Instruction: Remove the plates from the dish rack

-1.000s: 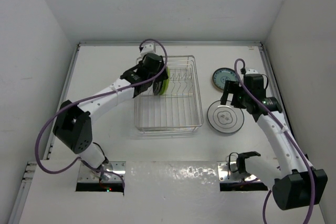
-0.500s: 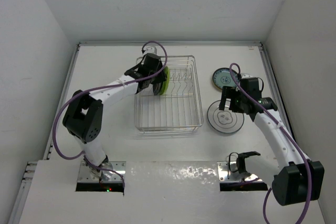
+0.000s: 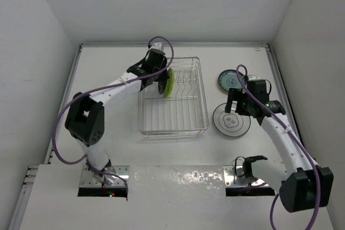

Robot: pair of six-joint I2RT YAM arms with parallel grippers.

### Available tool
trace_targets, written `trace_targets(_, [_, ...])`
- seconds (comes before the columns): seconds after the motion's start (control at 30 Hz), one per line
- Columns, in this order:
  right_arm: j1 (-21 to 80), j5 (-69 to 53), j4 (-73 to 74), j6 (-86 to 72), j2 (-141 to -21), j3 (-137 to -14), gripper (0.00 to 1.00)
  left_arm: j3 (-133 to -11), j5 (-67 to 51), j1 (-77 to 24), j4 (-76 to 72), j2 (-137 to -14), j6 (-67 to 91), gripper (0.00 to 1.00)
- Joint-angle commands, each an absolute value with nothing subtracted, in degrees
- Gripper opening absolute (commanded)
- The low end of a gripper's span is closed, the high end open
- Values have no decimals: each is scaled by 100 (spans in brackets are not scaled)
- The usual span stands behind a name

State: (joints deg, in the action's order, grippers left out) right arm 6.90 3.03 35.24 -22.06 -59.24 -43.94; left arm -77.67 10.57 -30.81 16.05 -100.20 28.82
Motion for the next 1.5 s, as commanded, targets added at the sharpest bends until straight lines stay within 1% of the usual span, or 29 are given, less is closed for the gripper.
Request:
trace_targets(0.0, [721,360,3542,-2241,-5766,-4535,99,-8584,1240,-3032,1976,-9668,1963,0])
trace_targets(0.07, [721,334,3542,-2320,-5748,-4605,99,-8937,1257,-3023,2284,-9659,1663,0])
trace_targets(0.2, [712,18,3411,-2697,-5748,-4930,99,-10077,828,-3050,3119,-9720,514,0])
trace_targets(0.27, [703,-350,3253,-3047,-5801,-5227,99,-10422,1036,-3199,3417,-9756,-127,0])
trace_targets(0.33, [703,-834,3025,-3364,-5880,-5466,99,-10591,1466,-3479,3358,-9721,-665,0])
trace_targets(0.37, [703,-974,2919,-3749,-5897,-5650,99,-10556,1616,-3602,3140,-9686,-1225,0])
trace_targets(0.43, [677,-1247,2550,-4155,-5933,-5809,99,-10136,2046,-4103,2762,-9502,-1869,0])
trace_targets(0.47, [677,-1309,2436,-4549,-5950,-5940,99,-9751,2283,-4287,2403,-9440,-2533,0])
trace_targets(0.53, [624,-1484,2198,-4885,-6090,-6099,99,-9345,2338,-4839,2111,-9186,-3135,0])
trace_targets(0.57, [607,-1555,2206,-5104,-6160,-6308,99,-8908,2277,-4999,1770,-8967,-3599,0])
trace_targets(0.63, [519,-1800,2232,-5272,-6353,-6581,99,-8519,2171,-5509,1391,-8755,-4224,0])
trace_targets(0.67, [475,-1889,2250,-5334,-6389,-6618,99,-8177,2214,-5685,1267,-8589,-4393,0])
trace_targets(0.73, [448,-2178,2066,-5475,-6433,-6583,99,-7894,2294,-6186,1038,-8508,-4762,0])
trace_targets(0.87, [448,-2627,1986,-5502,-6679,-6504,97,-8023,2356,-6705,1055,-8770,-4816,0])
trace_targets(0.97, [448,-2506,2372,-5160,-6759,-6452,89,-8208,2487,-6978,1072,-8999,-4790,0])
trace_targets(1.07, [448,-2505,2321,-5045,-6724,-6215,73,-8279,2566,-7092,976,-9166,-4825,0])
trace_targets(1.1, [448,-2644,2164,-5054,-6715,-6153,51,-8279,2593,-7136,941,-9202,-4834,0])
trace_targets(1.13, [448,-2715,2110,-5080,-6715,-6074,35,-8297,2601,-7137,897,-9237,-4825,0])
trace_targets(1.17, [448,-2690,2083,-5097,-6680,-6038,2,-8297,2654,-7137,870,-9307,-4799,8])
trace_targets(1.2, [440,-2602,2083,-5106,-6654,-6012,0,-8297,2706,-7145,818,-9342,-4747,19])
trace_targets(1.23, [413,-2497,2092,-5089,-6627,-6003,0,-8306,2898,-7146,809,-9421,-4694,44])
trace_targets(1.27, [361,-2400,2100,-5063,-6610,-6003,0,-8297,3031,-7146,800,-9465,-4632,55])
trace_targets(1.33, [186,-2172,2083,-5036,-6618,-5933,0,-8262,3329,-7145,809,-9518,-4290,100])
trace_targets(1.43, [-761,-2153,1497,-5238,-6706,-5547,0,-8113,3611,-7146,861,-9414,-3588,100])
trace_targets(1.47, [-939,-2153,1329,-5282,-6750,-5433,0,-8060,3647,-7146,905,-9352,-3377,100])
